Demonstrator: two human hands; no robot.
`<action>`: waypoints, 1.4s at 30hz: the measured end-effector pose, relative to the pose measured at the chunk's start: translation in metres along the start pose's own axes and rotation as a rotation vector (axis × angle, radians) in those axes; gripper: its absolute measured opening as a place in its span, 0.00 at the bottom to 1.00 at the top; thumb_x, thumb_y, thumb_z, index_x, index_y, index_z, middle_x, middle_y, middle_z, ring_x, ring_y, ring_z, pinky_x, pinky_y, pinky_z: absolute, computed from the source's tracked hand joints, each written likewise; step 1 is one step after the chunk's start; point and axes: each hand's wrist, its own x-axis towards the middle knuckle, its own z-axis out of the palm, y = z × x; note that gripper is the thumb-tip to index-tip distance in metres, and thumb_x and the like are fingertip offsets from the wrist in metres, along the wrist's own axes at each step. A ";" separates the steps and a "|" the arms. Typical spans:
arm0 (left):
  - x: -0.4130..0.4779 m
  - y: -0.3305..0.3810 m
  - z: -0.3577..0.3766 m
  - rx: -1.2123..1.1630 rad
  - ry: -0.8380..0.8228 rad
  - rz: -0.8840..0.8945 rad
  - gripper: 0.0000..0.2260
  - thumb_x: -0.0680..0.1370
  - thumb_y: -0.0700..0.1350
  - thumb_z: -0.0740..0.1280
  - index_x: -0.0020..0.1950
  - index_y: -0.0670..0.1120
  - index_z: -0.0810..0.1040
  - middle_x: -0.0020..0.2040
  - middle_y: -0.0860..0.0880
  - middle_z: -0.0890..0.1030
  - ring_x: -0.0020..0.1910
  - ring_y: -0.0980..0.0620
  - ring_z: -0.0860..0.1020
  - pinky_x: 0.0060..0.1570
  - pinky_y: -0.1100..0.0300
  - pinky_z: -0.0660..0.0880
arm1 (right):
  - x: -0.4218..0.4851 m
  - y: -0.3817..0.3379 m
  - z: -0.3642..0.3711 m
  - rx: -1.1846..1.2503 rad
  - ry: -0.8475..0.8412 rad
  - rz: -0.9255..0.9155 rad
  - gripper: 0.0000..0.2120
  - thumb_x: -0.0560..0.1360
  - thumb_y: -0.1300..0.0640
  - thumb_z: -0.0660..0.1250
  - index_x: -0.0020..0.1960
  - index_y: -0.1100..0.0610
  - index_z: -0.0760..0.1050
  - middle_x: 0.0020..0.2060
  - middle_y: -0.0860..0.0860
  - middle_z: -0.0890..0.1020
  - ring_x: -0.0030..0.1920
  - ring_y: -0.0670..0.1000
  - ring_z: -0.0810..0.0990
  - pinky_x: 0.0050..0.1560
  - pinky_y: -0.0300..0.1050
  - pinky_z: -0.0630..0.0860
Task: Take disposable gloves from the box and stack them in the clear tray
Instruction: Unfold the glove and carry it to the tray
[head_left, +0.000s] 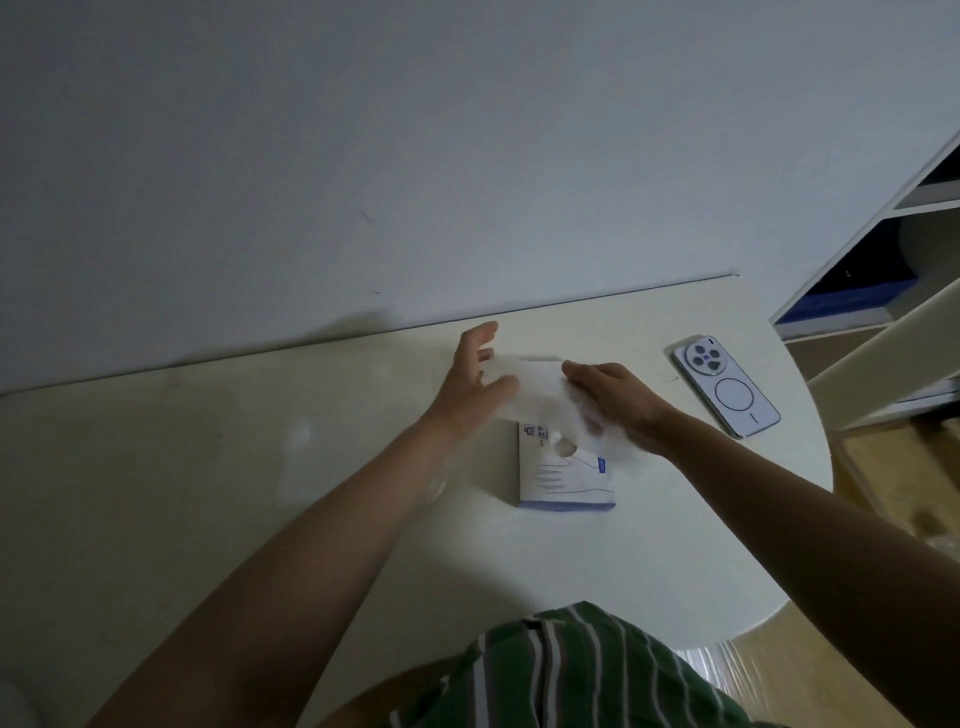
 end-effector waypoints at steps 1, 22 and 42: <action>-0.003 -0.001 -0.006 0.067 -0.036 0.035 0.35 0.67 0.44 0.65 0.74 0.50 0.61 0.72 0.53 0.63 0.69 0.55 0.63 0.61 0.67 0.64 | 0.000 -0.004 0.005 0.008 -0.025 0.022 0.20 0.83 0.50 0.57 0.37 0.60 0.72 0.27 0.54 0.72 0.25 0.50 0.70 0.26 0.41 0.68; -0.050 -0.013 -0.098 0.126 -0.061 0.099 0.22 0.71 0.50 0.75 0.60 0.51 0.71 0.54 0.51 0.79 0.52 0.54 0.78 0.53 0.60 0.75 | 0.011 -0.064 0.096 0.214 -0.348 0.144 0.23 0.76 0.37 0.62 0.36 0.53 0.80 0.30 0.49 0.81 0.30 0.48 0.80 0.31 0.36 0.76; -0.081 -0.045 -0.168 0.138 0.315 0.137 0.03 0.77 0.42 0.70 0.48 0.44 0.82 0.44 0.52 0.83 0.43 0.57 0.80 0.48 0.61 0.75 | 0.031 -0.083 0.176 -0.153 -0.594 0.039 0.14 0.75 0.65 0.67 0.61 0.60 0.73 0.45 0.55 0.80 0.38 0.50 0.79 0.35 0.40 0.76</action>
